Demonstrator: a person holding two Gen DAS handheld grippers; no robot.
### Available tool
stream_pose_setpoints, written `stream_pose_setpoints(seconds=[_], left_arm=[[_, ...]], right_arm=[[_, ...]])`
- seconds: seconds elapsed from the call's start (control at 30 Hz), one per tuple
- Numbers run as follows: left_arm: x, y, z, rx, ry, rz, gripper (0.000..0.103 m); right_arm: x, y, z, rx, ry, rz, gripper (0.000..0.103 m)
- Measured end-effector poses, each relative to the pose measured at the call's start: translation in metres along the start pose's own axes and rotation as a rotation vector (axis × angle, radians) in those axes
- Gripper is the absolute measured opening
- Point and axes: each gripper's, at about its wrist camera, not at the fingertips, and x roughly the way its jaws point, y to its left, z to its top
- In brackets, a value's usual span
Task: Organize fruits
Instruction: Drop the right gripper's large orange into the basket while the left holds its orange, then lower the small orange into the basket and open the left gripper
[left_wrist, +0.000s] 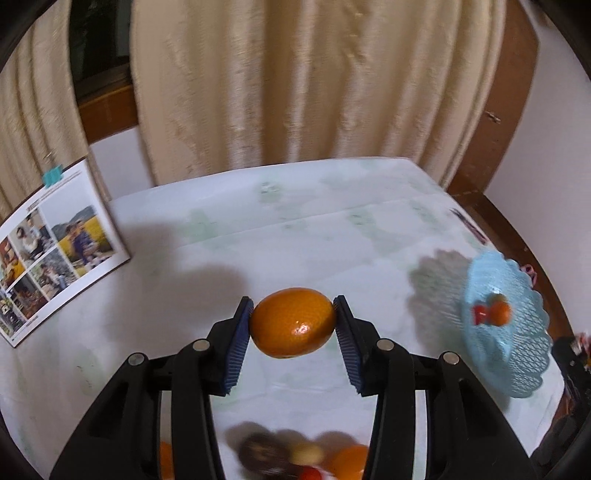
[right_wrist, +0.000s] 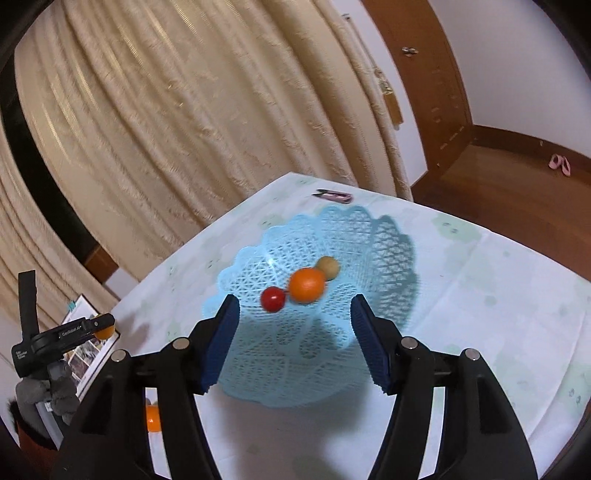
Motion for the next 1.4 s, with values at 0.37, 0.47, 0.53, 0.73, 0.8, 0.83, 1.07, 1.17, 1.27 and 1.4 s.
stream_pose_setpoints(seconds=[0.37, 0.47, 0.53, 0.73, 0.8, 0.83, 1.07, 1.17, 1.27, 1.4], left_arm=[[-0.004, -0.118, -0.019, 0.157, 0.008, -0.156, 0.045], [-0.002, -0.144, -0.025, 0.188, 0.020, -0.192, 0.045], [0.002, -0.157, -0.029, 0.199, 0.029, -0.205, 0.045], [0.010, -0.192, -0.042, 0.251, 0.053, -0.244, 0.046], [0.008, -0.196, -0.043, 0.251, 0.053, -0.256, 0.062], [0.007, -0.196, -0.043, 0.243, 0.046, -0.260, 0.072], [-0.014, -0.168, -0.033, 0.191, -0.015, -0.227, 0.077], [-0.026, -0.145, -0.032, 0.178, -0.047, -0.190, 0.079], [-0.037, -0.121, -0.032, 0.150, -0.064, -0.165, 0.080], [-0.055, -0.078, -0.030, 0.085, -0.095, -0.126, 0.080]], right_arm=[[-0.029, -0.040, -0.002, 0.062, -0.065, -0.036, 0.064], [-0.034, -0.045, -0.002, 0.069, -0.076, -0.040, 0.065], [-0.037, -0.048, -0.002, 0.071, -0.080, -0.041, 0.066], [-0.042, -0.050, -0.003, 0.060, -0.093, -0.046, 0.066], [-0.044, -0.050, -0.004, 0.060, -0.099, -0.048, 0.067], [-0.044, -0.051, -0.004, 0.063, -0.102, -0.049, 0.072], [-0.050, -0.049, -0.007, 0.076, -0.117, -0.036, 0.073], [-0.052, -0.041, -0.009, 0.063, -0.120, -0.022, 0.073], [-0.054, -0.029, -0.013, 0.045, -0.121, -0.004, 0.073], [-0.054, -0.006, -0.018, 0.006, -0.109, 0.029, 0.073]])
